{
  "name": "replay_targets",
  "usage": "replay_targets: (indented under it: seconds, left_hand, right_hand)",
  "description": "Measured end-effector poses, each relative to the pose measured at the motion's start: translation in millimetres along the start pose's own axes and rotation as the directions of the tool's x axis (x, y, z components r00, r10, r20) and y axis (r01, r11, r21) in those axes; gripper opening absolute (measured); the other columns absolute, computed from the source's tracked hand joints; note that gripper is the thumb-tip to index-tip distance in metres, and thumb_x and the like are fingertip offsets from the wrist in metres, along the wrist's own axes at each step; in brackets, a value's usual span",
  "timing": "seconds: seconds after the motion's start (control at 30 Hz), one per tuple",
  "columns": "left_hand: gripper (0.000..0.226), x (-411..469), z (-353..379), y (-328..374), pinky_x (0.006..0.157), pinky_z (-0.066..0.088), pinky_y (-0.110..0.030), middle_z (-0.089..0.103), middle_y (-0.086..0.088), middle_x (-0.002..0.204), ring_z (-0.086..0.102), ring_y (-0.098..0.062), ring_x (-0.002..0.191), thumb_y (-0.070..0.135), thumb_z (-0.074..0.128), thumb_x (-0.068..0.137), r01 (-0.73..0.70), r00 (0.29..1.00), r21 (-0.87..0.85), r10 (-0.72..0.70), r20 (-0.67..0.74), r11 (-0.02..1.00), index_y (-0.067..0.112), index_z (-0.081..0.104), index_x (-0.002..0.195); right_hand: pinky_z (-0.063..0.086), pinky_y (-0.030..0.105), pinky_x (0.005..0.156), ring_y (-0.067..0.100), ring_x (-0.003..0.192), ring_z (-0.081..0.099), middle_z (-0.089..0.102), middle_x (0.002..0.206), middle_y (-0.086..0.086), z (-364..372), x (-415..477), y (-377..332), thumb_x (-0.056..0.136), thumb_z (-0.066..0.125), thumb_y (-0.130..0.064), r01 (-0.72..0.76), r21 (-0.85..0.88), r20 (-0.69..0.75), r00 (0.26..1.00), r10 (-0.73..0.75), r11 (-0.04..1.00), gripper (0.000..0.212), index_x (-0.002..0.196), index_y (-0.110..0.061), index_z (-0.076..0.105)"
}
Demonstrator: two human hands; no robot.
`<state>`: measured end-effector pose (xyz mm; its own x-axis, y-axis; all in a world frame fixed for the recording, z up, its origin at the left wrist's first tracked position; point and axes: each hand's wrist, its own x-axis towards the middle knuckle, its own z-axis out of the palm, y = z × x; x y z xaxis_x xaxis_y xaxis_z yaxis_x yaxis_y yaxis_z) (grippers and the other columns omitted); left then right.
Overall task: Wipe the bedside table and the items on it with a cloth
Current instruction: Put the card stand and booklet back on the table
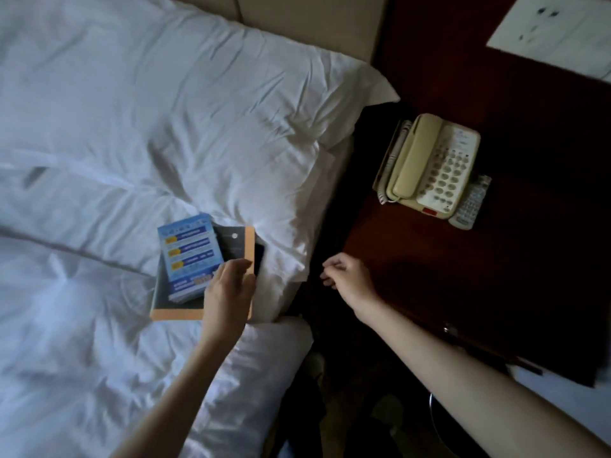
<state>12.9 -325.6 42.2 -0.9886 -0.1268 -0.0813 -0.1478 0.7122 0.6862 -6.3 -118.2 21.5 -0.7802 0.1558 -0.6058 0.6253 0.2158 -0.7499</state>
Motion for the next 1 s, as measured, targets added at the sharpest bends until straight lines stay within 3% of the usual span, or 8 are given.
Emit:
replay_targets:
  seconds: [0.07,0.23,0.3,0.5,0.6,0.77,0.87,1.0]
  left_hand:
    - [0.017,-4,-25,-16,0.085,0.05,-0.048,0.064,-0.014,0.101,0.063,-0.033,0.094,0.002,0.062,0.085,0.093,0.993,-0.05,-0.096,-0.063,0.994,0.004,0.064,0.102]
    - [0.028,3,-64,-55,0.093,0.042,-0.048,0.057,-0.025,0.108,0.053,-0.04,0.104,0.003,0.064,0.083,0.304,0.932,0.02,-0.293,-0.213,0.952,-0.002,0.062,0.11]
    - [0.033,11,-70,-70,0.098,0.04,-0.047,0.056,-0.025,0.114,0.051,-0.038,0.109,0.009,0.062,0.085,0.435,0.883,-0.052,-0.437,-0.17,0.899,-0.002,0.058,0.115]
    - [0.023,31,-62,-88,0.095,0.045,-0.052,0.063,-0.019,0.107,0.058,-0.034,0.105,0.019,0.057,0.087,0.592,0.79,-0.237,-0.613,-0.017,0.77,0.002,0.059,0.102]
    - [0.012,36,-59,-88,0.089,0.05,-0.049,0.066,-0.017,0.1,0.062,-0.033,0.099,0.013,0.056,0.086,0.609,0.767,-0.315,-0.641,0.001,0.728,0.005,0.06,0.093]
    - [0.031,29,-59,-86,0.085,0.054,-0.039,0.063,-0.013,0.11,0.063,-0.024,0.099,-0.002,0.056,0.081,0.558,0.797,-0.365,-0.603,-0.013,0.745,0.003,0.053,0.111]
    - [0.031,17,-59,-72,0.067,0.053,-0.018,0.061,-0.003,0.102,0.062,-0.007,0.087,-0.005,0.056,0.083,0.478,0.84,-0.402,-0.54,-0.049,0.781,0.013,0.048,0.107]
    - [0.025,7,-48,-45,0.059,0.049,-0.012,0.057,0.003,0.092,0.061,0.001,0.078,-0.005,0.054,0.087,0.388,0.88,-0.437,-0.468,-0.086,0.811,0.011,0.043,0.102]
  right_hand:
    - [0.043,0.013,0.051,0.015,0.058,0.056,0.062,0.081,0.015,31,-8,-5,0.085,0.053,0.002,0.006,0.016,0.072,0.997,-0.007,1.0,0.012,0.084,-0.007,0.06]
    - [0.043,0.028,0.067,0.018,0.068,0.056,0.059,0.077,0.01,91,-16,-23,0.085,0.056,-0.003,0.032,0.043,0.185,0.982,-0.04,0.999,0.017,0.076,-0.017,0.056]
    - [0.043,0.028,0.074,0.019,0.082,0.057,0.059,0.087,0.007,109,-14,-29,0.088,0.057,-0.012,0.056,0.013,0.252,0.966,-0.057,0.998,0.004,0.09,-0.013,0.06]
    - [0.044,0.032,0.093,0.021,0.113,0.054,0.057,0.121,0.007,147,-1,-42,0.094,0.051,-0.029,0.059,-0.105,0.359,0.933,-0.018,0.993,0.037,0.126,-0.01,0.051]
    - [0.046,0.032,0.088,0.019,0.108,0.056,0.061,0.119,0.006,157,2,-45,0.096,0.047,-0.032,0.044,-0.109,0.358,0.934,-0.002,0.993,0.035,0.122,-0.011,0.056]
    - [0.046,0.022,0.075,0.015,0.096,0.06,0.066,0.108,0.005,158,1,-41,0.094,0.052,-0.025,0.051,-0.079,0.379,0.925,-0.017,0.996,0.026,0.113,-0.01,0.062]
    - [0.049,0.03,0.08,0.021,0.094,0.063,0.067,0.099,0.011,148,-5,-37,0.092,0.056,-0.019,0.067,-0.058,0.32,0.946,-0.045,0.996,0.013,0.098,-0.009,0.062]
    - [0.045,0.037,0.072,0.027,0.081,0.059,0.062,0.082,0.022,123,-12,-36,0.088,0.056,-0.002,0.142,0.017,0.23,0.963,-0.142,0.99,0.007,0.081,-0.002,0.055]
